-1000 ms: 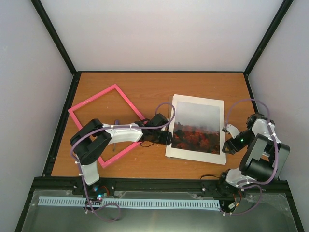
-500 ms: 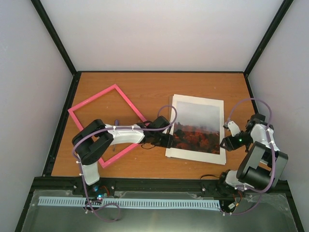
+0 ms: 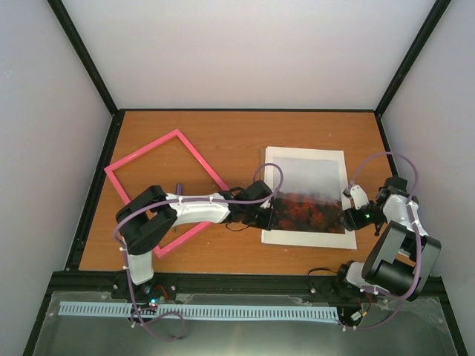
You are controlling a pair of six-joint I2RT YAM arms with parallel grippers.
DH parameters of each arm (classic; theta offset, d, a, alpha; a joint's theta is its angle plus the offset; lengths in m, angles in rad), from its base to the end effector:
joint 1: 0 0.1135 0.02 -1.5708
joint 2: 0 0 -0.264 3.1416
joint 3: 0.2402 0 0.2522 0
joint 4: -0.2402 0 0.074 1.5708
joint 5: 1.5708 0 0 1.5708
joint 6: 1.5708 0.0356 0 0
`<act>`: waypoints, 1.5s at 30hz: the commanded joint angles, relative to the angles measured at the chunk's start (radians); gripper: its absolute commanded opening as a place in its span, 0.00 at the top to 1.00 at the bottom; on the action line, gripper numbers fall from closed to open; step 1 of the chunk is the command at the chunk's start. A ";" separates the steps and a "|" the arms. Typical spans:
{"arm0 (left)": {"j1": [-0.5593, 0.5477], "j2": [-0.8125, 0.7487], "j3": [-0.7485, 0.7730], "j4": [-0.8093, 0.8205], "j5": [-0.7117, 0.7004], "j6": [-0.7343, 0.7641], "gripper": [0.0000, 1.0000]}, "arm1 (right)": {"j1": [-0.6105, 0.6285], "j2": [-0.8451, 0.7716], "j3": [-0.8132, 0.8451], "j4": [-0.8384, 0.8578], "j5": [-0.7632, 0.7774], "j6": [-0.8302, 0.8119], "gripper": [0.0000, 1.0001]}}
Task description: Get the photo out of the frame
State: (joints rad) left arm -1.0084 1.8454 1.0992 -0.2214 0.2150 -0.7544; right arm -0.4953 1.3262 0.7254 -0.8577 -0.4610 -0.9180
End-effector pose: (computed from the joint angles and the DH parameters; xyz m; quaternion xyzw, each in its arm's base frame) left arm 0.1929 -0.3204 0.1558 0.1519 0.9377 -0.2931 0.1088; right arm 0.1869 -0.0830 0.1754 -0.2164 0.9477 0.1380 0.1897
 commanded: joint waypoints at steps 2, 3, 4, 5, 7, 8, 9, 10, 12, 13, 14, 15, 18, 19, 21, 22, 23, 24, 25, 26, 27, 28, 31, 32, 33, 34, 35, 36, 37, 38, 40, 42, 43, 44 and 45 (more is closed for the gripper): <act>-0.016 0.027 0.045 -0.001 0.006 -0.017 0.62 | -0.005 -0.017 -0.028 0.023 -0.022 0.001 0.34; -0.016 0.037 0.051 -0.001 0.012 -0.017 0.63 | -0.005 -0.016 -0.029 0.025 -0.021 0.000 0.34; -0.017 0.046 0.058 -0.003 0.013 -0.017 0.62 | -0.005 -0.015 -0.030 0.024 -0.020 -0.001 0.34; -0.019 0.053 0.070 -0.008 0.011 -0.018 0.62 | -0.005 -0.015 -0.029 0.023 -0.021 -0.003 0.34; -0.021 0.062 0.085 -0.030 -0.013 -0.022 0.61 | -0.005 -0.021 -0.030 0.019 -0.021 -0.007 0.34; -0.022 0.063 0.091 -0.049 -0.033 -0.029 0.59 | -0.005 -0.024 -0.030 0.018 -0.020 -0.010 0.34; -0.023 0.062 0.097 -0.071 -0.058 -0.036 0.58 | -0.005 -0.029 -0.030 0.017 -0.019 -0.013 0.34; -0.022 0.061 0.099 -0.090 -0.077 -0.041 0.57 | -0.005 -0.033 -0.032 0.017 -0.018 -0.015 0.34; -0.023 0.056 0.095 -0.109 -0.096 -0.045 0.56 | -0.005 -0.037 -0.033 0.017 -0.016 -0.019 0.34; -0.023 0.053 0.092 -0.110 -0.097 -0.046 0.56 | -0.005 -0.039 -0.035 0.016 -0.015 -0.021 0.34; -0.022 0.053 0.089 -0.111 -0.095 -0.047 0.56 | -0.005 -0.038 -0.035 0.016 -0.017 -0.021 0.34; -0.022 0.054 0.086 -0.110 -0.093 -0.048 0.56 | -0.005 -0.037 -0.035 0.016 -0.018 -0.021 0.34; -0.022 0.052 0.077 -0.107 -0.086 -0.054 0.56 | -0.005 -0.037 -0.036 0.014 -0.025 -0.021 0.34; -0.023 0.052 0.073 -0.103 -0.082 -0.055 0.56 | -0.005 -0.036 -0.037 0.013 -0.027 -0.021 0.34; -0.023 0.053 0.066 -0.095 -0.072 -0.058 0.56 | -0.005 -0.037 -0.038 0.013 -0.028 -0.021 0.34; -0.022 0.053 0.064 -0.091 -0.066 -0.057 0.56 | -0.005 -0.038 -0.039 0.013 -0.029 -0.023 0.34; -0.022 0.055 0.062 -0.087 -0.062 -0.056 0.56 | -0.005 -0.038 -0.040 0.013 -0.027 -0.023 0.34; -0.024 0.058 0.062 -0.085 -0.056 -0.054 0.55 | -0.005 -0.038 -0.040 0.013 -0.026 -0.024 0.34; -0.024 0.062 0.064 -0.084 -0.051 -0.052 0.55 | -0.005 -0.038 -0.039 0.014 -0.027 -0.024 0.34; -0.025 0.066 0.066 -0.084 -0.045 -0.050 0.55 | -0.005 -0.038 -0.040 0.014 -0.027 -0.023 0.34; -0.025 0.071 0.070 -0.082 -0.040 -0.048 0.55 | -0.005 -0.038 -0.041 0.014 -0.027 -0.024 0.34; -0.025 0.073 0.073 -0.078 -0.034 -0.046 0.55 | -0.005 -0.038 -0.040 0.014 -0.028 -0.024 0.34; -0.027 0.096 0.098 -0.048 -0.010 -0.027 0.55 | -0.005 -0.041 -0.033 0.008 -0.030 -0.024 0.34; -0.028 0.111 0.116 -0.041 0.000 -0.022 0.55 | -0.005 -0.043 -0.030 0.003 -0.033 -0.024 0.34; -0.031 0.132 0.150 -0.036 0.011 -0.012 0.55 | -0.005 -0.045 -0.024 -0.002 -0.034 -0.024 0.34; -0.036 0.159 0.178 -0.032 0.021 0.001 0.55 | -0.006 -0.046 -0.018 -0.008 -0.034 -0.025 0.34; -0.042 0.200 0.218 -0.031 0.033 0.016 0.54 | -0.005 -0.049 -0.013 -0.013 -0.035 -0.027 0.34; -0.049 0.234 0.257 -0.032 0.043 0.032 0.55 | -0.005 -0.051 -0.010 -0.018 -0.034 -0.028 0.34; -0.056 0.272 0.298 -0.032 0.057 0.046 0.55 | -0.005 -0.054 -0.006 -0.023 -0.033 -0.033 0.34; -0.062 0.308 0.340 -0.034 0.070 0.057 0.54 | -0.005 -0.058 -0.003 -0.025 -0.029 -0.036 0.34; -0.070 0.382 0.423 -0.043 0.108 0.078 0.54 | -0.005 -0.062 -0.001 -0.027 -0.023 -0.041 0.34; -0.082 0.431 0.494 -0.062 0.116 0.105 0.54 | -0.005 -0.062 0.002 -0.028 -0.021 -0.044 0.34; -0.088 0.441 0.517 -0.068 0.113 0.118 0.54 | -0.005 -0.061 0.006 -0.030 -0.023 -0.044 0.34; -0.090 0.439 0.524 -0.068 0.110 0.125 0.54 | -0.005 -0.060 0.008 -0.031 -0.025 -0.044 0.34; -0.090 0.429 0.518 -0.063 0.104 0.127 0.53 | -0.005 -0.059 0.010 -0.033 -0.029 -0.043 0.34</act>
State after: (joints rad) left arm -1.0752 2.2383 1.5875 -0.2352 0.3008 -0.6903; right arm -0.4953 1.2812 0.7067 -0.8787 -0.4789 -0.9455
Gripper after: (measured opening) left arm 0.463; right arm 0.662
